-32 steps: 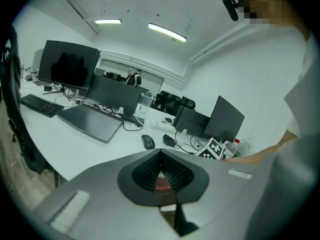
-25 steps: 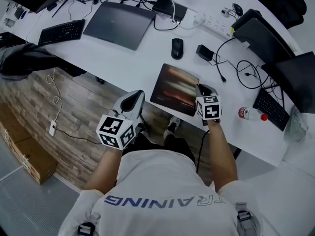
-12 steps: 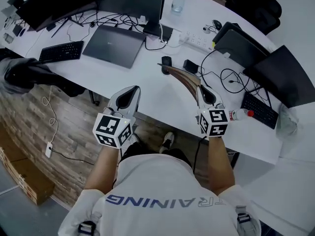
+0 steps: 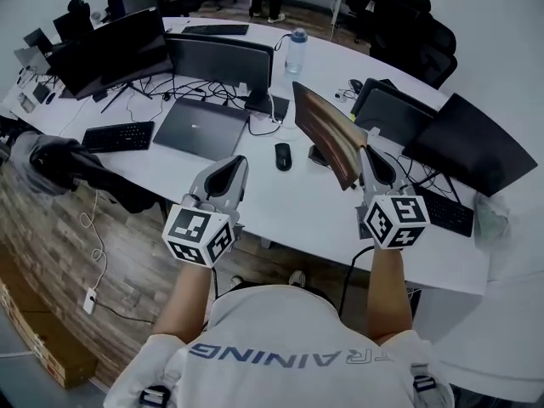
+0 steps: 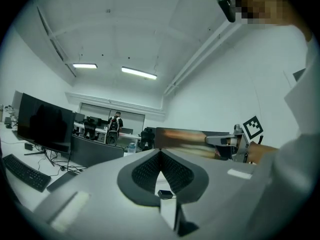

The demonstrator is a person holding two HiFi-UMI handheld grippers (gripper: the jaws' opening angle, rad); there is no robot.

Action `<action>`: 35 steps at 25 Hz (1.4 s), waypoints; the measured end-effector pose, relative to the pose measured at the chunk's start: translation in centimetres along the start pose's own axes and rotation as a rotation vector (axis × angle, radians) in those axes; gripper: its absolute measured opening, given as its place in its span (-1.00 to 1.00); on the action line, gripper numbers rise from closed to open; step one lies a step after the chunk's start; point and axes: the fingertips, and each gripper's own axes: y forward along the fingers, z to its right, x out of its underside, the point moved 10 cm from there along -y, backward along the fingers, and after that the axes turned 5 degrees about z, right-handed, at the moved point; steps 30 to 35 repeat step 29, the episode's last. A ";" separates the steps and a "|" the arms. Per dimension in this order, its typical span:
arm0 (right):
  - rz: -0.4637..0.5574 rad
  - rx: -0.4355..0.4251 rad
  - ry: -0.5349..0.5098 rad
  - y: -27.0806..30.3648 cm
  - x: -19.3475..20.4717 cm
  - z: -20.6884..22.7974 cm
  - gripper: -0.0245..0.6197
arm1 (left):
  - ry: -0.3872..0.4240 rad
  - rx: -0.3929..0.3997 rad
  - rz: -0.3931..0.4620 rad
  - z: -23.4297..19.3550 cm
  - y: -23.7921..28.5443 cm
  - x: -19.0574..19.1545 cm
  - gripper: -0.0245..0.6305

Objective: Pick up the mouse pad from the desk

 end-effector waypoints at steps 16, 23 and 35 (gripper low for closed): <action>0.039 0.047 -0.039 -2.2 -2.2 -0.4 -0.80 | 0.008 0.043 0.034 0.7 0.4 -1.5 -0.93; 0.026 0.055 -0.040 -2.0 -2.1 -0.2 -0.80 | 0.002 0.058 0.031 0.8 0.9 -1.5 -0.93; 0.027 0.053 -0.038 -1.6 -2.0 -0.5 -0.80 | 0.004 0.055 0.021 0.3 1.0 -1.2 -0.93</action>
